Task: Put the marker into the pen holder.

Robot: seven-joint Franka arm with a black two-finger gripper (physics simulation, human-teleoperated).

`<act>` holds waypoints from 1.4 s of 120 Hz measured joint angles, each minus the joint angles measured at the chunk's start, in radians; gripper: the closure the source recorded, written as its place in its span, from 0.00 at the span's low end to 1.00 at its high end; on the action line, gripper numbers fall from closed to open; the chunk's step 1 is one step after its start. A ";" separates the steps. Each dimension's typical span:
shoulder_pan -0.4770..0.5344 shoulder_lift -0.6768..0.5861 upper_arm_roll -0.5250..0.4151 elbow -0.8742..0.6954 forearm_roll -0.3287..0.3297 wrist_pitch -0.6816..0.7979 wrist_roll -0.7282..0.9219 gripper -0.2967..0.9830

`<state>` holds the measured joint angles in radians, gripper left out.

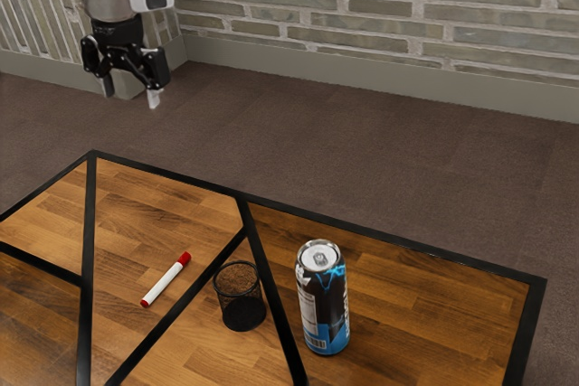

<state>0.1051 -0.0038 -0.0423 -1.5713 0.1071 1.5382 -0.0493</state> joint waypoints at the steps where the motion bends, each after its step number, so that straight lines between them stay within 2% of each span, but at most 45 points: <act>1: 0.001 0.000 0.000 -0.001 0.000 0.002 0.000 0.23; 16: 0.009 0.014 0.010 -0.058 0.001 0.047 -0.004 0.23; 44: -0.033 0.166 0.038 -0.262 -0.001 0.194 -0.011 0.23; 58: -0.026 0.204 0.060 -0.373 -0.022 0.304 -0.014 0.23; 85: -0.025 0.276 0.071 -0.464 -0.059 0.477 -0.016 0.23; 114: -0.025 0.325 0.078 -0.482 -0.082 0.583 -0.015 0.23; 162: -0.025 0.375 0.079 -0.481 -0.091 0.657 -0.013 0.23; 168: -0.025 0.377 0.079 -0.481 -0.092 0.662 -0.013 0.26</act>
<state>0.0798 0.3734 0.0368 -2.0528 0.0147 2.2001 -0.0622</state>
